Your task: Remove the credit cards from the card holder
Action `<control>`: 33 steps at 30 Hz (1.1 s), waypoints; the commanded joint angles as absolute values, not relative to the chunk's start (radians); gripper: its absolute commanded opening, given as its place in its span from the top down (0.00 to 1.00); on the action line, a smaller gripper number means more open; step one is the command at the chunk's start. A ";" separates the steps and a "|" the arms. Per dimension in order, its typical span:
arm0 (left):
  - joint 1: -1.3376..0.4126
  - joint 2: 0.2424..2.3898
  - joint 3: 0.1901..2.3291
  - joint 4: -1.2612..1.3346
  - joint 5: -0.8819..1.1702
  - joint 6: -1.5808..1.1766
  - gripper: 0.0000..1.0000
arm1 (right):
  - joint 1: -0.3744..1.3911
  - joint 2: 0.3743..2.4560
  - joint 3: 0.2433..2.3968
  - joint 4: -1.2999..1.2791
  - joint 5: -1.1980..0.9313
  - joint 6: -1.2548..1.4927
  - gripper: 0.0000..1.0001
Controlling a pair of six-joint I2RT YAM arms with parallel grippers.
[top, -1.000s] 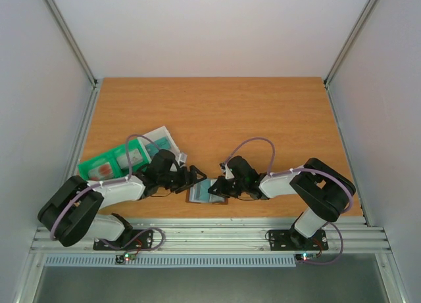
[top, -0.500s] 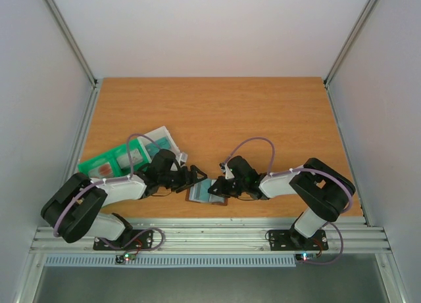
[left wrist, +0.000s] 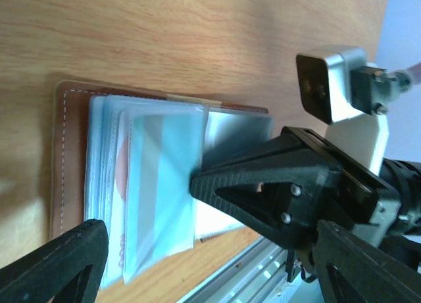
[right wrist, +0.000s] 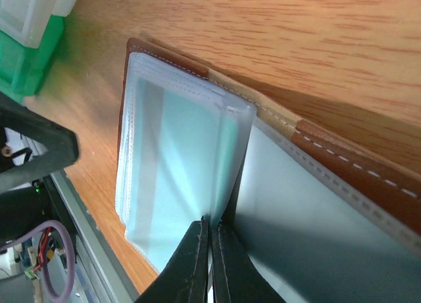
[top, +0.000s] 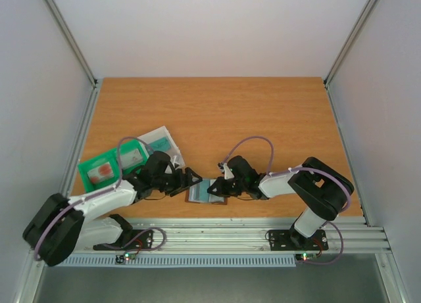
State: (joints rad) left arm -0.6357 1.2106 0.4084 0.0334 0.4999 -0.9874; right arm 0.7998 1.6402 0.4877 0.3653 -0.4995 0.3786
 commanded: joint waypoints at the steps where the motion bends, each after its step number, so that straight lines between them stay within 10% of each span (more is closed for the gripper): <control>1: -0.640 1.067 0.406 -0.127 0.446 -0.994 0.14 | 0.796 1.656 0.476 0.294 -0.521 0.286 0.95; 33: -0.639 1.310 0.324 0.279 0.529 -1.024 0.12 | 0.796 1.713 0.512 0.334 -0.584 0.273 0.94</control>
